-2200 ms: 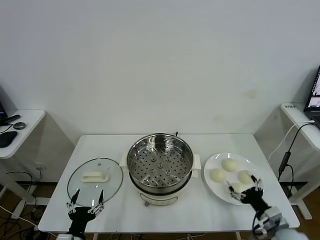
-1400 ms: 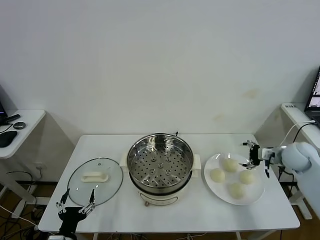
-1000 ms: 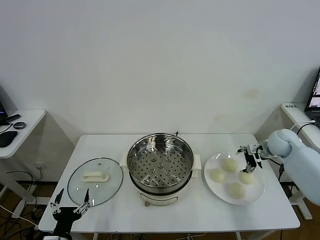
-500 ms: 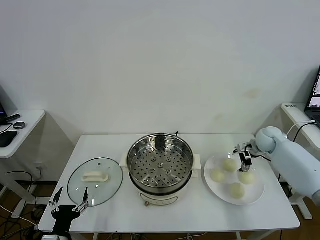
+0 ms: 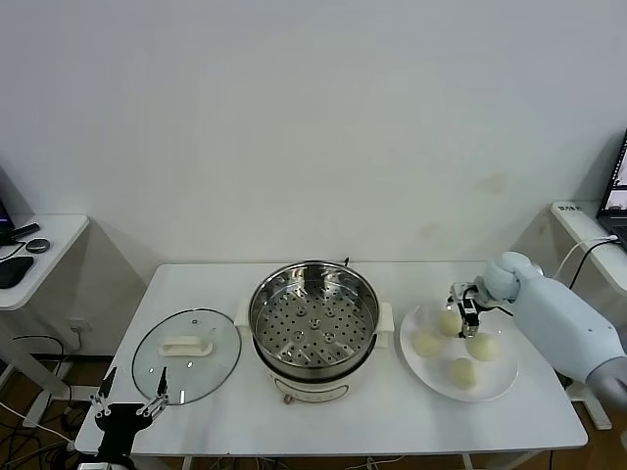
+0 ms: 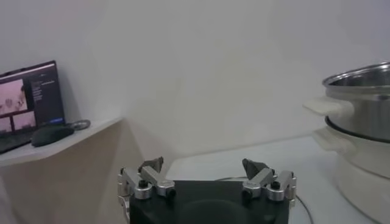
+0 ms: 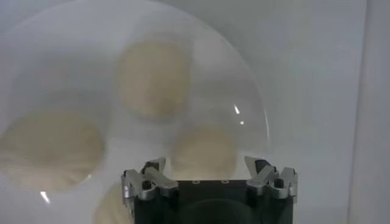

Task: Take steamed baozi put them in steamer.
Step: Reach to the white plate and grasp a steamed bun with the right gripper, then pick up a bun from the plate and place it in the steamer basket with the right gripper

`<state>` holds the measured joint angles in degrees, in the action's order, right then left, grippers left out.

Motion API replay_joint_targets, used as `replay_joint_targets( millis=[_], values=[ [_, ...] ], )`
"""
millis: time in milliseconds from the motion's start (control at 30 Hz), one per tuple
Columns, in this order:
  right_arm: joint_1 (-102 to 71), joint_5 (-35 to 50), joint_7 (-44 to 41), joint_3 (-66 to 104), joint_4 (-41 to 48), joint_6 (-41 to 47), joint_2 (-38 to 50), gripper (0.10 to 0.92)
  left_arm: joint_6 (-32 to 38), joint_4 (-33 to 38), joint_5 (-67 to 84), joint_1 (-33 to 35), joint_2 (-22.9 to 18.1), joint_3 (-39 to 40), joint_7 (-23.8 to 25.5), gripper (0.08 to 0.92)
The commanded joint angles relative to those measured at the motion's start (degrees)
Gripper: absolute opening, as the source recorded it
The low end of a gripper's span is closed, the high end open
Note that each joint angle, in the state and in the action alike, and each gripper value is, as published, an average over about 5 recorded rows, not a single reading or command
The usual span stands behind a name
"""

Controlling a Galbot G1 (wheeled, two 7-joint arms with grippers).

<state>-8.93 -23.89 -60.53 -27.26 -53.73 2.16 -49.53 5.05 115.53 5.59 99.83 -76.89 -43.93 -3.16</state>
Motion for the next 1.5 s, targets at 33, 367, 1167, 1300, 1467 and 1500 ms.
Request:
replay_joint_targets(
  millis=[33,367,1167,1300,1467,1500],
  values=[
    [0.5,-0.5,0.8,-0.7,1.4,0.4,-1.0,0.796,0.2,0.0,0.0,0.0,0.0,-0.1,0.0,0.823],
    [0.7,0.0,-0.8,-1.1,1.7,1.4,-1.1,0.59,0.2,0.0,0.0,-0.1,0.1,-0.4,-0.1,0.823],
    [36.4,32.9,-5.2,-29.5,-23.7,-0.4,12.0,0.543,-0.3,1.8,1.8,-1.7,0.2,1.1,-1.0,0.823],
    [47.1,38.2,-5.2,-37.2,-25.2,-4.0,7.7,0.543,-0.5,2.2,2.5,-1.9,0.8,0.7,-0.9,0.823],
    [51.4,42.7,-4.4,-41.5,-25.0,-9.1,-0.2,0.543,-0.8,2.1,3.0,-2.2,0.9,0.2,-0.8,0.823],
    [51.3,43.2,-4.1,-42.0,-24.6,-10.2,-2.0,0.544,-1.0,2.1,3.0,-2.4,0.8,0.2,-0.8,0.823]
  ],
)
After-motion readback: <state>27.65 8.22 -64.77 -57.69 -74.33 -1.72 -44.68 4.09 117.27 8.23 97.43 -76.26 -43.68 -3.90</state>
